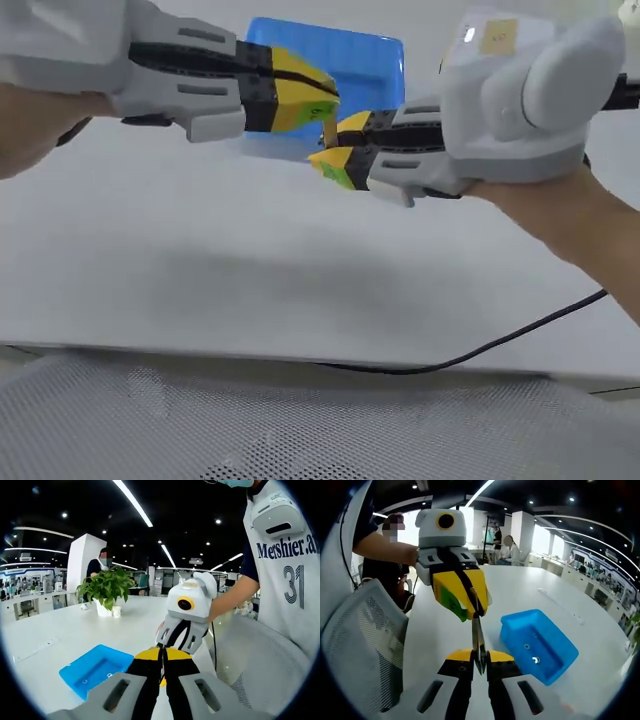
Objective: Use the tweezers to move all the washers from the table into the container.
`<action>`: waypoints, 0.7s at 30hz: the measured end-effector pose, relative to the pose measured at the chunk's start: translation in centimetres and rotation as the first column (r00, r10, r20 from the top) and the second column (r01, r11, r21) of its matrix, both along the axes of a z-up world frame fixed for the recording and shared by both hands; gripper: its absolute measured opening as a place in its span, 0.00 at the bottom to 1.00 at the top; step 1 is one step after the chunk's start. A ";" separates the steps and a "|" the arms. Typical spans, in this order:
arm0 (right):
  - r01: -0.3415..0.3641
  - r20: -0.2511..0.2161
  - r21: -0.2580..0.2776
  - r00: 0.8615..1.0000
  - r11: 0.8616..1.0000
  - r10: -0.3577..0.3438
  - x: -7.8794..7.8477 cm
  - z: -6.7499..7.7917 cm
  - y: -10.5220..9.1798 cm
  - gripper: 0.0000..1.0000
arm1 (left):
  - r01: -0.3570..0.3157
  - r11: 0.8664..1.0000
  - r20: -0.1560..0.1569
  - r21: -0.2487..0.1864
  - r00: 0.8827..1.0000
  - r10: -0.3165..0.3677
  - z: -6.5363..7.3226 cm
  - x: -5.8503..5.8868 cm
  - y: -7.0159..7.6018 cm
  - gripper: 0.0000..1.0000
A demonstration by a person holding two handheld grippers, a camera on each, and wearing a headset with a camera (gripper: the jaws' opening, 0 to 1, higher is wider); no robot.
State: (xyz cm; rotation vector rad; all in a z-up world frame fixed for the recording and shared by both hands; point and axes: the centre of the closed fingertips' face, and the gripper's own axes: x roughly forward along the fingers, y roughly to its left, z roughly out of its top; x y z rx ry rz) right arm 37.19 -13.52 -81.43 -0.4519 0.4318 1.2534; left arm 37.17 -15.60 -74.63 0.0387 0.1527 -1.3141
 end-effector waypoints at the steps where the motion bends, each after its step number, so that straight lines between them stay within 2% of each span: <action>1: 0.000 -0.003 -0.006 1.000 1.000 0.000 0.0 -0.1 -0.1 0.11 | -0.003 1.000 -0.009 -0.004 1.000 0.003 -0.1 0.0 0.1 0.04; 7: 0.010 0.017 -0.056 1.000 0.998 -0.009 0.4 -0.3 -0.6 0.10 | -0.023 1.000 -0.015 0.005 1.000 0.023 -0.6 0.8 0.8 0.04; 9: 0.001 0.049 -0.107 0.999 0.994 0.004 0.8 -0.4 -0.9 0.10 | -0.028 0.999 -0.015 0.016 0.999 0.028 -0.8 1.0 1.0 0.05; 11: -0.012 0.053 -0.132 0.998 0.991 0.019 0.9 -0.5 -0.9 0.10 | -0.025 0.999 -0.006 0.040 1.000 0.026 -1.1 0.9 1.2 0.05; 13: -0.025 0.055 -0.158 0.998 0.987 0.034 1.0 -0.9 -0.8 0.10 | -0.020 0.997 0.007 0.075 1.000 0.019 -1.6 0.8 1.5 0.05; 15: -0.040 0.047 -0.177 0.998 0.983 0.049 0.8 -1.3 -0.8 0.10 | -0.007 0.992 0.005 0.124 1.000 0.006 -2.5 0.6 1.9 0.05; 18: -0.070 0.044 -0.233 0.996 0.970 0.083 0.7 -2.3 -0.9 0.10 | 0.018 0.971 -0.012 0.238 1.000 -0.016 -5.0 0.1 2.8 0.06; 20: -0.066 0.025 -0.237 0.997 0.969 0.074 0.9 -2.8 -0.8 0.10 | 0.026 0.954 -0.013 0.297 1.000 -0.023 -6.5 -0.1 3.0 0.07; 21: -0.068 0.024 -0.240 0.997 0.968 0.076 1.1 -2.9 -0.8 0.10 | 0.035 0.952 -0.023 0.305 0.999 -0.030 -6.9 -0.2 2.9 0.07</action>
